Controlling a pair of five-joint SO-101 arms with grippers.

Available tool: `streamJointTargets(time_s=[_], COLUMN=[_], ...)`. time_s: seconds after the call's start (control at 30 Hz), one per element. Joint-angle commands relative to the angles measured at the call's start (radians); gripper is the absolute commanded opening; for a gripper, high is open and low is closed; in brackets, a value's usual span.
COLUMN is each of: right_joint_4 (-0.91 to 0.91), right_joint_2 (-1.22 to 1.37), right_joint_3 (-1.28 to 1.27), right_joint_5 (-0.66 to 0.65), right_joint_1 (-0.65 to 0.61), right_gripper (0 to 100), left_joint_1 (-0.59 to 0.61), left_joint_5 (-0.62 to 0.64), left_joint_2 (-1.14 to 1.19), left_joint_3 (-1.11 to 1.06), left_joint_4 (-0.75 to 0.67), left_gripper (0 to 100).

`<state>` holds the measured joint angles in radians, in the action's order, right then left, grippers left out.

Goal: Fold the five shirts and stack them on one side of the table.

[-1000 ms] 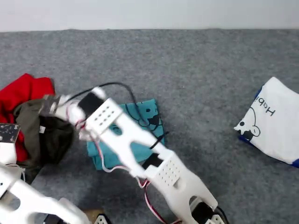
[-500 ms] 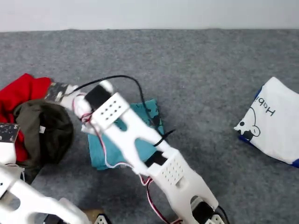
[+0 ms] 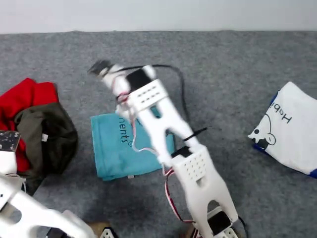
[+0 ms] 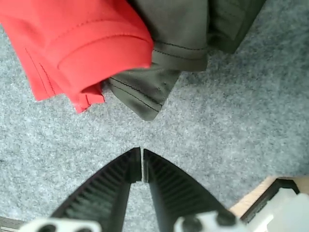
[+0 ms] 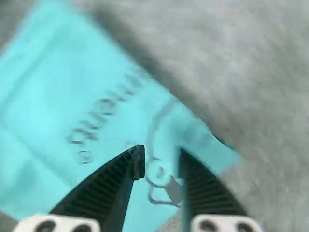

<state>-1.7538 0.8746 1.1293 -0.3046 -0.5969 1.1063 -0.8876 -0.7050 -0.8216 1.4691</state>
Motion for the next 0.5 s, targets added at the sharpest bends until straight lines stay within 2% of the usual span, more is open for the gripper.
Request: streamJointTargets(time_s=[0.0, 0.17, 0.47], right_joint_4=[-0.021, 0.039, 0.038], right_joint_2=[0.013, 0.093, 0.236], right_joint_3=[0.046, 0.046, 0.046], right_joint_5=[0.137, 0.218, 0.219], right_joint_1=[0.087, 0.108, 0.107], right_gripper=[28.7, 29.2, 29.1], left_joint_1=[0.002, 0.002, 0.003], left_joint_5=[-0.011, -0.011, -0.011], left_joint_2=[-0.02, -0.02, -0.02], left_joint_3=[0.007, 0.005, 0.005], left_joint_4=[-0.015, -0.015, -0.011], left_gripper=[2, 2, 2])
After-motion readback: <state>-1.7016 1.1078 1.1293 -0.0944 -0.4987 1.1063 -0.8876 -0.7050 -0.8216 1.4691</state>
